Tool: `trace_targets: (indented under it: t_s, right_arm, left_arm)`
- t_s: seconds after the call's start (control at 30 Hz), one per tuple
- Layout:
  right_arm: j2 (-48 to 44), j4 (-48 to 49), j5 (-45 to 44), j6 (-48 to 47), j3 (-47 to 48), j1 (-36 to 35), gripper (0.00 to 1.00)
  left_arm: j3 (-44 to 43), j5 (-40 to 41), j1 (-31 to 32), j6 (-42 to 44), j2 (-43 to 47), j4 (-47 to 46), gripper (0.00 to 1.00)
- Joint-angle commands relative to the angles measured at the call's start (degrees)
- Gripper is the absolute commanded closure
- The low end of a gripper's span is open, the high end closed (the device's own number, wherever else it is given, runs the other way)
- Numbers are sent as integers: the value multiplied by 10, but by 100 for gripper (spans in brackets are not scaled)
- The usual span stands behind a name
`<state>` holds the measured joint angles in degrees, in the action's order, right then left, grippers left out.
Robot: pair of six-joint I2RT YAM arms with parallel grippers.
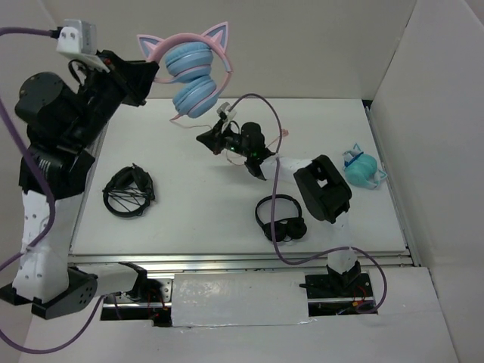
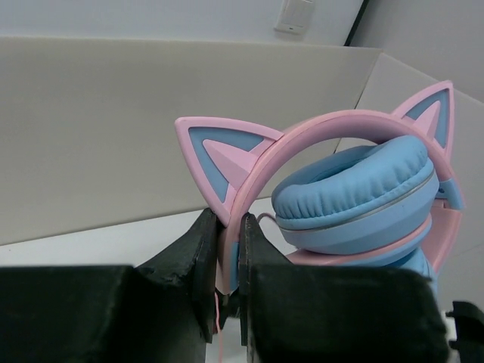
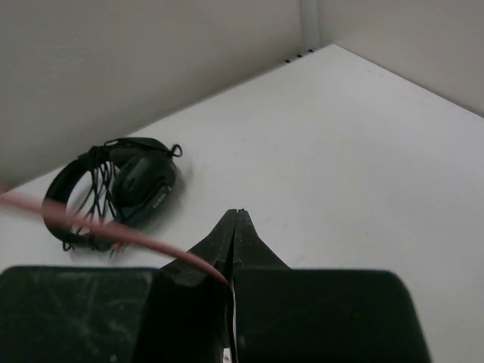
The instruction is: Wrap the headphones
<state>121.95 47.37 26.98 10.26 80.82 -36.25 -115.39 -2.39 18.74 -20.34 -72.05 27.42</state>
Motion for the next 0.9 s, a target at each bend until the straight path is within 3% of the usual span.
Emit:
trace_targets:
  t_s: [0.0, 0.07, 0.17, 0.2, 0.27, 0.3, 0.4, 0.57, 0.73, 0.87]
  right_arm:
    - [-75, -3, -12, 20, -48, 54, 100]
    - [-124, -42, -5, -3, -69, 90, 100]
    - [-186, -184, 14, -76, -73, 123, 100]
    - [-198, -279, 7, -95, -58, 127, 100]
    - [-228, -369, -45, -152, -30, 133, 100]
    - [-236, -447, -72, -163, 0, 133, 100]
    - [-255, -565, -181, -196, 62, 131, 100]
    - [-272, -674, -302, -178, 154, 136, 100]
    - [-297, -727, -298, -170, 191, 124, 100]
    - [-327, -744, -321, -155, 158, 100, 100]
  left_arm:
    - [46, 5, -5, 23, 69, -73, 100]
    - [81, -23, -5, 68, 83, -83, 100]
    - [159, -78, -3, 117, 89, -110, 100]
    - [193, -99, -3, 130, 88, -114, 100]
    - [225, -159, 1, 173, 75, -120, 100]
    - [257, -167, 3, 178, 70, -124, 100]
    - [324, -184, 21, 237, 57, -135, 100]
    - [407, -58, 71, 260, 39, -153, 100]
    - [456, 43, 91, 232, 17, -169, 100]
    - [450, 114, 83, 183, -6, -169, 100]
